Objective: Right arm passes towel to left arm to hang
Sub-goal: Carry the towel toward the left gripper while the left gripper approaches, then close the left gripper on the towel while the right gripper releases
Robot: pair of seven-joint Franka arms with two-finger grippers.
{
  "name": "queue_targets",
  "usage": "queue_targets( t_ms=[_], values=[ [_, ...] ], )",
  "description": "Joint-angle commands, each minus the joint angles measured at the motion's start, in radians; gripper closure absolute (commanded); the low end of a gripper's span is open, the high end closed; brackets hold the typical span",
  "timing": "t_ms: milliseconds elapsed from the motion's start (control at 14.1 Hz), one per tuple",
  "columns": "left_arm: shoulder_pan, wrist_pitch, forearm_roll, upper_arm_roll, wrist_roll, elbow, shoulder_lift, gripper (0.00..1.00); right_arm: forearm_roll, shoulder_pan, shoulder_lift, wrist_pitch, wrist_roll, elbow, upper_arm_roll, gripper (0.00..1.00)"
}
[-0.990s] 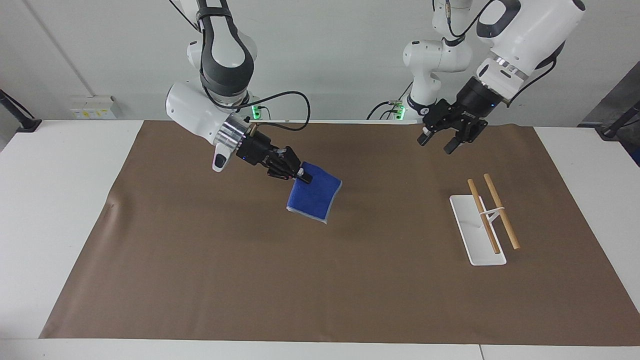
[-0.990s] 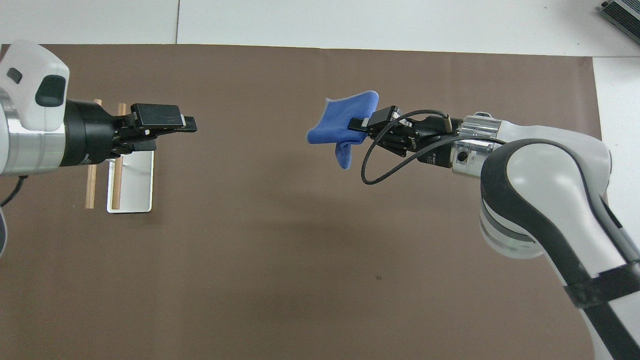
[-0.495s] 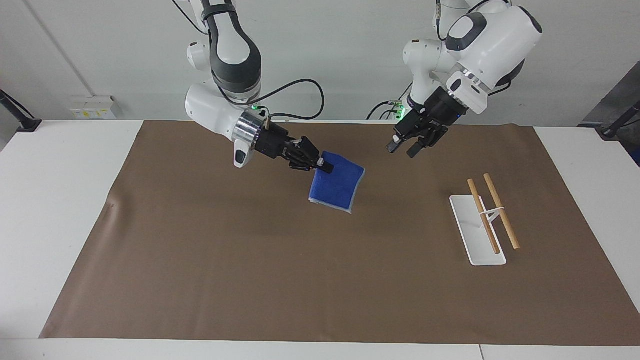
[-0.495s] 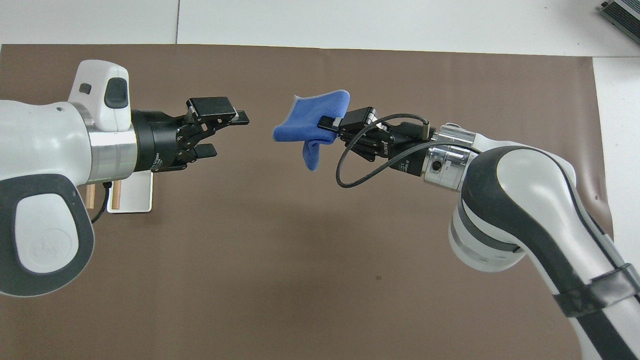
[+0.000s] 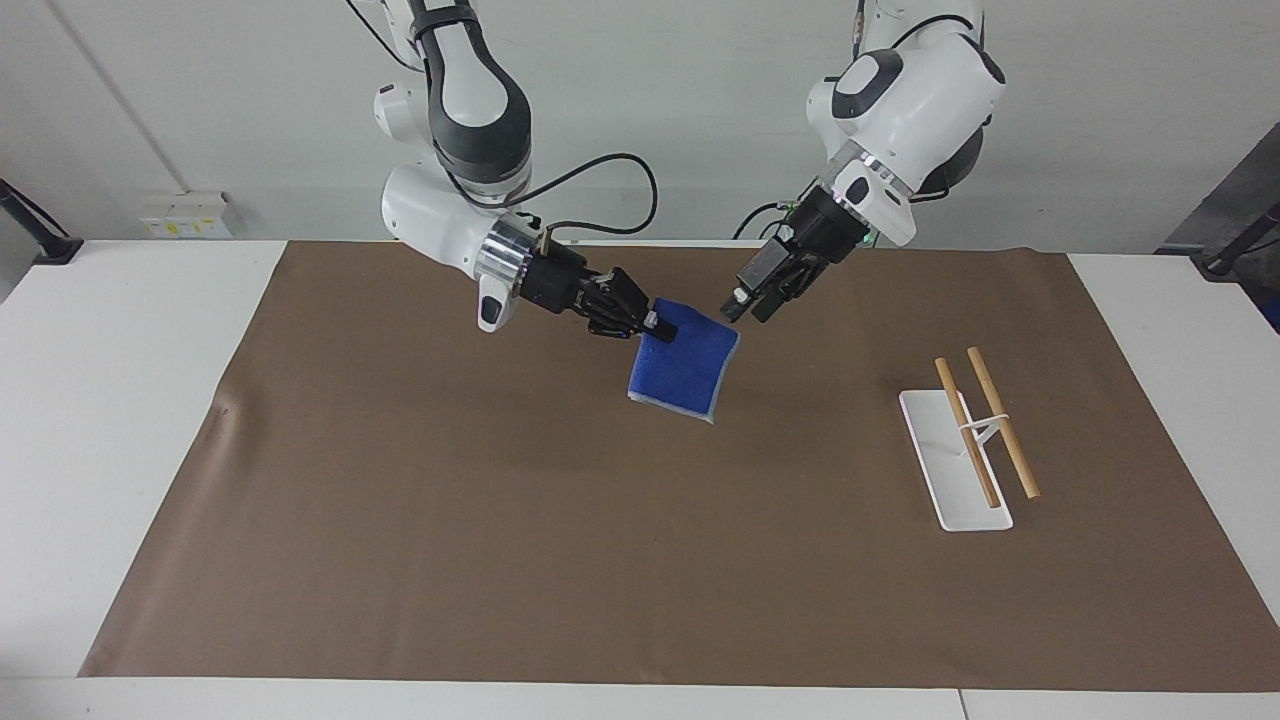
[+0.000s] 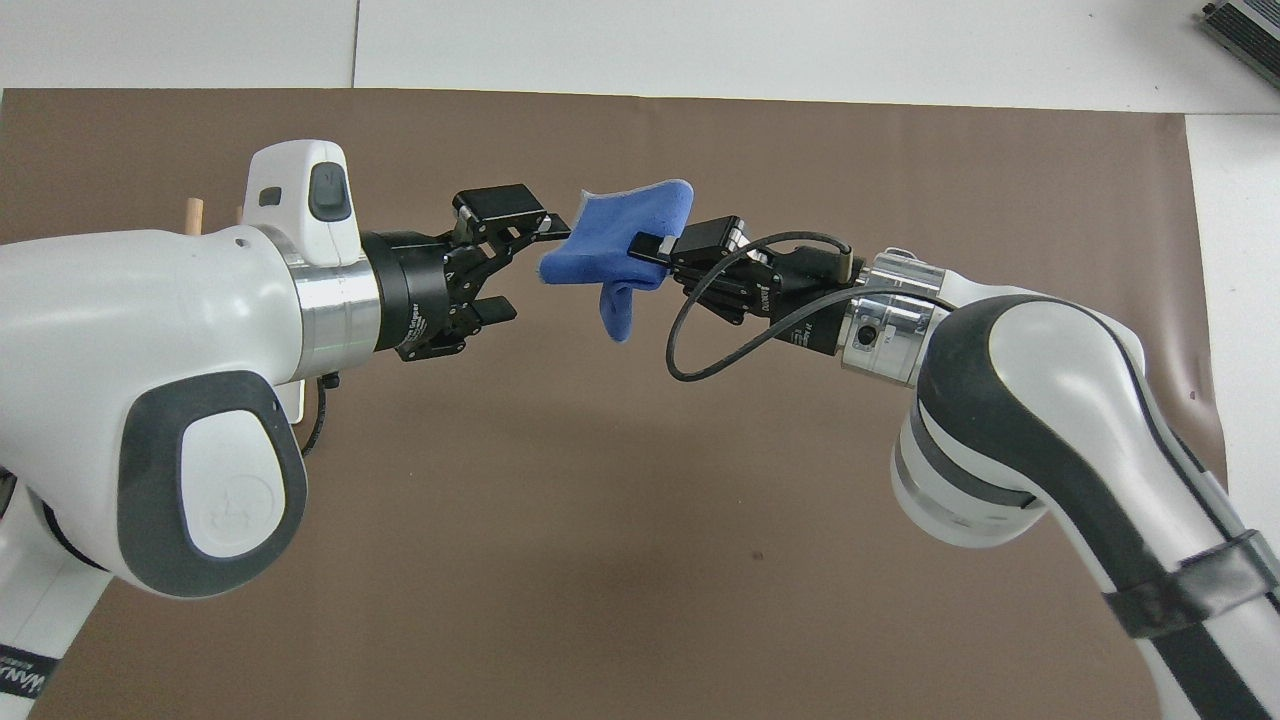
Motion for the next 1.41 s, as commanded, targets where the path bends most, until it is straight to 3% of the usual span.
queue_targets(
  t_ms=[0, 71, 283, 424, 990, 1061, 1132, 1203, 1344],
  values=[
    [-0.063, 0.142, -0.044, 0.012, -0.088, -0.019, 0.039, 0.0, 0.034, -0.005, -0.015, 0.006, -0.036, -0.013, 0.004, 1.0],
    [-0.072, 0.185, -0.056, 0.012, -0.117, -0.018, 0.056, 0.07, 0.032, -0.005, -0.015, 0.006, -0.036, -0.013, 0.004, 1.0],
    [-0.074, 0.202, -0.102, 0.012, -0.137, -0.009, 0.067, 0.54, 0.032, -0.005, -0.015, 0.007, -0.036, -0.013, 0.004, 1.0],
    [-0.075, 0.199, -0.097, 0.012, -0.127, -0.015, 0.064, 0.98, 0.032, -0.005, -0.015, 0.009, -0.036, -0.013, 0.004, 1.0],
    [-0.072, 0.188, -0.088, 0.014, -0.068, -0.009, 0.055, 1.0, 0.026, -0.005, -0.015, 0.015, -0.035, -0.011, 0.004, 1.0],
    [-0.074, 0.194, -0.087, 0.014, -0.07, -0.007, 0.056, 1.0, 0.025, -0.005, -0.015, 0.015, -0.033, -0.011, 0.002, 0.95],
    [-0.081, 0.2, -0.087, 0.011, -0.067, -0.007, 0.056, 1.0, 0.018, -0.007, -0.014, 0.022, -0.031, -0.01, 0.002, 0.55],
    [-0.095, 0.208, -0.085, 0.012, -0.07, -0.003, 0.058, 1.0, 0.017, -0.005, -0.015, 0.038, -0.028, -0.01, 0.002, 0.01],
    [-0.094, 0.208, -0.085, 0.011, -0.071, 0.004, 0.059, 1.0, 0.011, -0.005, -0.018, 0.076, -0.031, -0.01, 0.002, 0.0]
  ],
)
